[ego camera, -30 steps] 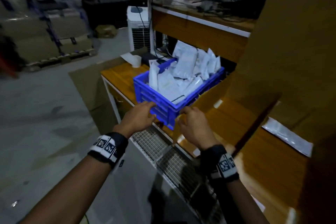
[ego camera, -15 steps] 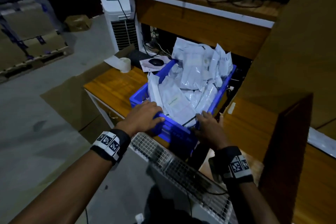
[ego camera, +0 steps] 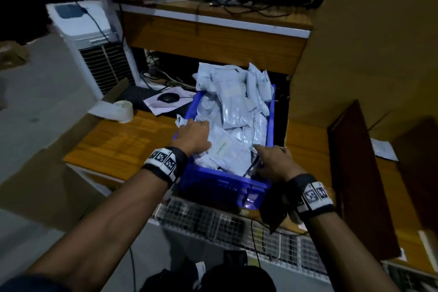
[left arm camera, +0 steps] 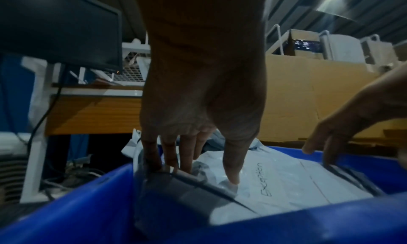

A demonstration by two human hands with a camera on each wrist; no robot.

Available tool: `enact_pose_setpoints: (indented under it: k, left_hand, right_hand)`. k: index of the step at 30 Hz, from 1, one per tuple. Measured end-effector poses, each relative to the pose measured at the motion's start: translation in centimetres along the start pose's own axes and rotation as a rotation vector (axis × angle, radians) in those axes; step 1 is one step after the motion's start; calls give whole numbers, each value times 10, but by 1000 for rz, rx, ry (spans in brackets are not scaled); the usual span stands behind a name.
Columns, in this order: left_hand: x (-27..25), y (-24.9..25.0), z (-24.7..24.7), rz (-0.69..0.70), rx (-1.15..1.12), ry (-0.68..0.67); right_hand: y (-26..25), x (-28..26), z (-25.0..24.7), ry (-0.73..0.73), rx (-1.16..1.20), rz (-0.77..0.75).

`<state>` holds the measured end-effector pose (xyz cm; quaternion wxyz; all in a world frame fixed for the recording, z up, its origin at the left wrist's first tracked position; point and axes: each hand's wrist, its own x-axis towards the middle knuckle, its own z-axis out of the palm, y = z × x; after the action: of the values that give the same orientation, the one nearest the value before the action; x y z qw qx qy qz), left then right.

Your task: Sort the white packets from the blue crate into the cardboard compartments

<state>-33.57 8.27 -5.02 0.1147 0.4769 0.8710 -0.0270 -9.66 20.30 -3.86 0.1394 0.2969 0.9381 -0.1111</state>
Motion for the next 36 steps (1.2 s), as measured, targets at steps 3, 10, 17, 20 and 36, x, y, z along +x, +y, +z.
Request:
enact_pose_setpoints:
  k: [3, 10, 17, 20, 36]
  left_hand:
    - [16, -7, 6, 36, -19, -47]
    - [16, -21, 3, 95, -272, 23]
    - [3, -42, -23, 149, -887, 195]
    - [-4, -43, -32, 67, -1130, 208]
    - [-27, -8, -42, 331, -1525, 37]
  right_hand:
    - [-17, 8, -7, -78, -48, 105]
    - [-33, 10, -4, 19, 25, 159]
    - [-21, -27, -17, 182, 638, 141]
    - [-20, -47, -22, 285, 1048, 148]
    - [-60, -54, -23, 365, 1308, -17]
